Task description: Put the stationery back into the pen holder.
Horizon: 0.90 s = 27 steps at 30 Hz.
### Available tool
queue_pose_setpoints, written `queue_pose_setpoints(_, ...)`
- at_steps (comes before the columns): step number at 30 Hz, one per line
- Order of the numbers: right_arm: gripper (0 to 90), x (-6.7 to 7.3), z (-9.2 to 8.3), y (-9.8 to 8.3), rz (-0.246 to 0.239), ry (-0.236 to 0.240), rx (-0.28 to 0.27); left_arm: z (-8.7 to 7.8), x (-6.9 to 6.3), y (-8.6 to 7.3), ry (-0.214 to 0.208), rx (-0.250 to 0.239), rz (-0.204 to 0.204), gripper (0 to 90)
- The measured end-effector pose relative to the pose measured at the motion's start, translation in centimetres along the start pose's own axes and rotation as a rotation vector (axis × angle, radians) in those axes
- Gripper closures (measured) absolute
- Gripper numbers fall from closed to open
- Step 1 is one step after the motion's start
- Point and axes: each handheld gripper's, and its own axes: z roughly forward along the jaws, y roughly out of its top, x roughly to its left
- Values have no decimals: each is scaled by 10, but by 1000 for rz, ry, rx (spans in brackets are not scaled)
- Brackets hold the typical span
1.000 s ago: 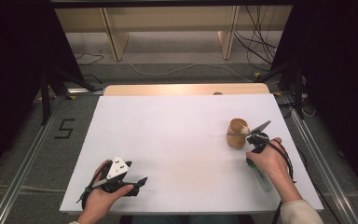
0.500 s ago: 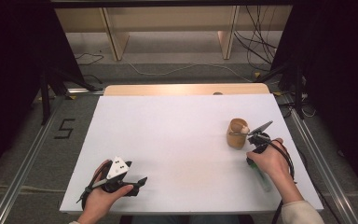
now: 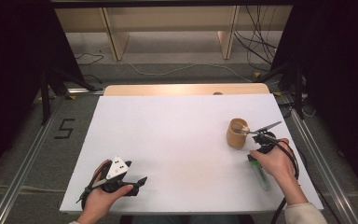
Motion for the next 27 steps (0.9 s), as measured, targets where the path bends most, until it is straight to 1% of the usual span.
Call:
queue_pose_setpoints(4, 674, 0, -6, -2, 9, 16, -48, 0, 0, 0, 3, -1, 2, 185)
queue_pose_setpoints(5, 674, 0, -6, -2, 9, 16, -48, 0, 0, 0, 3, -1, 2, 185)
queue_pose_setpoints(6, 674, -1, -9, -3, 10, 13, -66, 0, 0, 0, 1, -1, 1, 185)
queue_pose_setpoints(7, 674, -1, -11, -3, 10, 20, -79, -1, 1, 0, 1, 6, 10, 185)
queue_pose_setpoints(8, 674, -1, -13, -4, 20, 31, -89, 0, 0, 0, 3, 0, 3, 185)
queue_pose_setpoints(9, 674, -2, -14, -4, 14, 37, -102, 0, 0, 0, 1, -1, 1, 185)
queue_pose_setpoints(11, 674, -2, -16, -6, 22, 52, -123, 0, 0, 0, 1, -1, 1, 185)
queue_pose_setpoints(12, 674, -3, -17, -6, 16, 58, -140, -1, 0, 0, 0, 6, 9, 185)
queue_pose_setpoints(14, 674, -2, -19, -8, 23, 66, -164, 0, 0, 0, 3, -2, 3, 185)
queue_pose_setpoints(16, 674, -4, -20, -10, 15, 75, -197, 0, 0, 0, 2, -2, 2, 185)
queue_pose_setpoints(18, 674, -4, -22, -11, 26, 96, -220, 0, 0, 0, 0, -3, 1, 185)
queue_pose_setpoints(20, 674, -5, -23, -12, 23, 102, -248, 0, 0, 0, -1, 3, 8, 185)
queue_pose_setpoints(21, 674, -4, -24, -12, 33, 101, -252, 0, 0, 0, 0, -2, 1, 185)
queue_pose_setpoints(22, 674, -4, -24, -12, 33, 101, -252, 0, 0, 0, 0, -2, 1, 185)
queue_pose_setpoints(23, 674, -5, -25, -13, 37, 107, -272, 0, 0, 0, 0, -3, 0, 185)
queue_pose_setpoints(25, 674, -6, -26, -14, 30, 120, -301, 0, 0, 0, -1, -3, 0, 185)
queue_pose_setpoints(27, 674, -6, -28, -15, 21, 125, -324, 0, 0, 0, -1, 4, 9, 185)
